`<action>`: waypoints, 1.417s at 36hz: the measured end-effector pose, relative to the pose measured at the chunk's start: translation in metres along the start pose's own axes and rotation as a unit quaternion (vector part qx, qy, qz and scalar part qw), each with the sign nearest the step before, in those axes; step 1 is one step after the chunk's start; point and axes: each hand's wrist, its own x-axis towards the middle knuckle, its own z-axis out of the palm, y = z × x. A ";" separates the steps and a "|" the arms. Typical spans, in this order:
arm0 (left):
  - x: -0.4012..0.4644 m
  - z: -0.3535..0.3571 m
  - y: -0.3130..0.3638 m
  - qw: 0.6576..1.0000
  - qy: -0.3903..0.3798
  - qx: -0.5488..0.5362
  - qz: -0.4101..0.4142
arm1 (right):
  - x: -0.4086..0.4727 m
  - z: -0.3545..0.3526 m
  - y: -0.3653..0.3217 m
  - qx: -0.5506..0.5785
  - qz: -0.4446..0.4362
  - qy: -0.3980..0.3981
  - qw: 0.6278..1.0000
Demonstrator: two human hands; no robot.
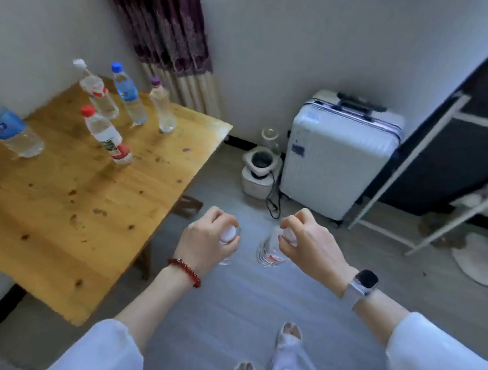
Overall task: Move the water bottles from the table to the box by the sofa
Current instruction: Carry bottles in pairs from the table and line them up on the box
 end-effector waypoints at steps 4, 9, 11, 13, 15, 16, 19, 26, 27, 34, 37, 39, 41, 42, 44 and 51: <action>0.017 0.052 0.077 0.995 -0.055 -0.026 0.077 | -0.068 -0.033 0.065 0.014 0.091 0.035 0.995; 0.021 0.126 0.193 0.982 -0.113 -0.075 0.133 | -0.165 -0.072 0.152 0.009 0.218 0.106 0.970; 0.018 0.157 0.246 0.976 -0.134 -0.094 0.144 | -0.207 -0.086 0.190 0.014 0.266 0.127 0.956; 0.013 0.188 0.299 0.970 -0.154 -0.111 0.151 | -0.249 -0.100 0.229 0.032 0.306 0.143 0.941; 0.008 0.221 0.352 0.963 -0.180 -0.120 0.161 | -0.291 -0.114 0.267 0.037 0.337 0.154 0.928; 0.005 0.238 0.380 0.960 -0.192 -0.119 0.168 | -0.314 -0.122 0.285 0.034 0.355 0.159 0.920; -0.006 0.283 0.462 0.947 -0.226 -0.118 0.198 | -0.379 -0.147 0.336 0.018 0.419 0.175 0.891; -0.033 0.368 0.645 0.889 -0.303 -0.127 0.318 | -0.516 -0.198 0.437 0.004 0.542 0.228 0.809; -0.037 0.379 0.671 0.878 -0.314 -0.127 0.338 | -0.535 -0.203 0.450 0.006 0.560 0.237 0.794; -0.067 0.469 0.846 0.800 -0.380 -0.114 0.451 | -0.656 -0.245 0.545 0.023 0.670 0.287 0.684; -0.081 0.510 0.924 0.763 -0.403 -0.093 0.497 | -0.706 -0.266 0.588 0.039 0.705 0.295 0.644; -0.092 0.534 0.974 0.743 -0.422 -0.082 0.514 | -0.738 -0.283 0.615 0.050 0.726 0.300 0.617; -0.104 0.556 1.023 0.723 -0.436 -0.091 0.528 | -0.771 -0.300 0.641 0.050 0.743 0.302 0.595; -0.111 0.566 1.048 0.711 -0.441 -0.097 0.539 | -0.788 -0.310 0.653 0.052 0.752 0.305 0.582; -0.125 0.583 1.098 0.689 -0.447 -0.098 0.562 | -0.822 -0.328 0.674 0.055 0.768 0.316 0.554; -0.187 0.632 1.255 0.641 -0.455 -0.120 0.606 | -0.939 -0.373 0.744 0.040 0.803 0.366 0.468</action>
